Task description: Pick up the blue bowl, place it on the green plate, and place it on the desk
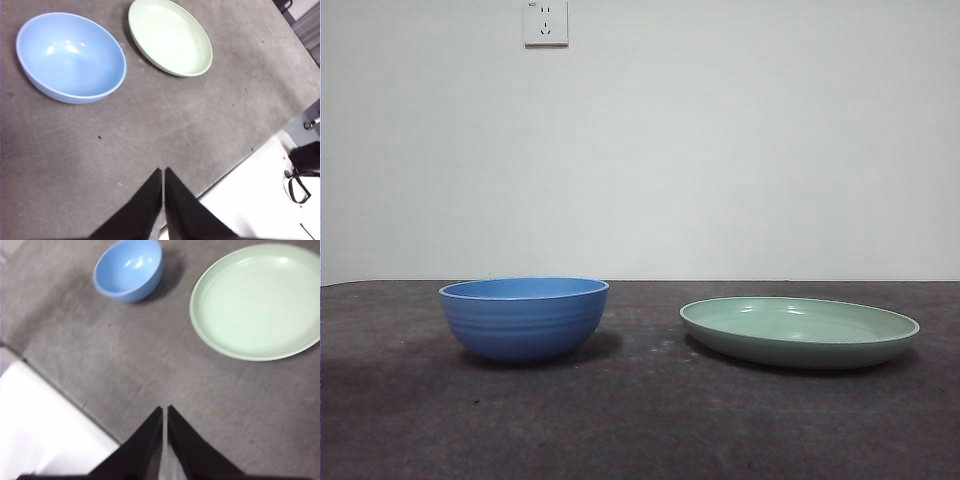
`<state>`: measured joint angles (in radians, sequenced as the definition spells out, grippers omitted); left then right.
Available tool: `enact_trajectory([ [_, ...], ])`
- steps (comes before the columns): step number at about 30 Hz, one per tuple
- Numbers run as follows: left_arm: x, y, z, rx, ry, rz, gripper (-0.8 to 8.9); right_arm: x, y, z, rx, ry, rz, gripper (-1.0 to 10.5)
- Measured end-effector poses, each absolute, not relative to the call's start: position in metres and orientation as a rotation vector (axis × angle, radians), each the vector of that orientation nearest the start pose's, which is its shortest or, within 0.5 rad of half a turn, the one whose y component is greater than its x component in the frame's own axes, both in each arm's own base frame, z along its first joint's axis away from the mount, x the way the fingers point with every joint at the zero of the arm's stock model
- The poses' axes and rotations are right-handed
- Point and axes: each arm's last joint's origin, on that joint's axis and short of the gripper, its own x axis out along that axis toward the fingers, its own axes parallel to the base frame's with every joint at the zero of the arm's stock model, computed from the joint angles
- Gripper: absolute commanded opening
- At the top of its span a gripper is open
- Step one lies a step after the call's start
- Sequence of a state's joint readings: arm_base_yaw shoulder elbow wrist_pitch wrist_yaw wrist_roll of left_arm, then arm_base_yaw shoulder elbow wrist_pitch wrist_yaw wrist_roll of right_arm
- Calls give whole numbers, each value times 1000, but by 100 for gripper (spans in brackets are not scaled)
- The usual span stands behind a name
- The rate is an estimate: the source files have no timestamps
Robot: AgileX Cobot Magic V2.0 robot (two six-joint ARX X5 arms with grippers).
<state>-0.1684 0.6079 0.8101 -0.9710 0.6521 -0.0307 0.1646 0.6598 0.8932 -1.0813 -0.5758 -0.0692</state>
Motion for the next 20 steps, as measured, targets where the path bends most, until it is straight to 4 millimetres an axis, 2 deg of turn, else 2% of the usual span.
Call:
enact_trajectory([
  [5, 92, -34, 299, -208, 774, -776, 12, 92, 33, 311, 101, 828, 746, 13],
  [7, 92, -34, 300, -207, 770, -776, 48, 92, 33, 311, 101, 828, 746, 45],
  [9, 93, -34, 300, -206, 767, -777, 120, 92, 33, 311, 101, 827, 746, 165],
  [11, 93, -34, 300, -206, 767, -777, 239, 92, 33, 311, 101, 827, 745, 352],
  [12, 93, -34, 300, -206, 767, -777, 293, 92, 33, 311, 101, 827, 745, 399],
  [14, 93, -34, 300, -206, 767, -776, 411, 92, 33, 311, 101, 827, 745, 418],
  [15, 93, -34, 300, -206, 766, -776, 441, 92, 33, 311, 101, 826, 745, 418],
  [20, 95, -35, 300, -210, 770, -775, 447, 92, 33, 311, 100, 822, 745, 418],
])
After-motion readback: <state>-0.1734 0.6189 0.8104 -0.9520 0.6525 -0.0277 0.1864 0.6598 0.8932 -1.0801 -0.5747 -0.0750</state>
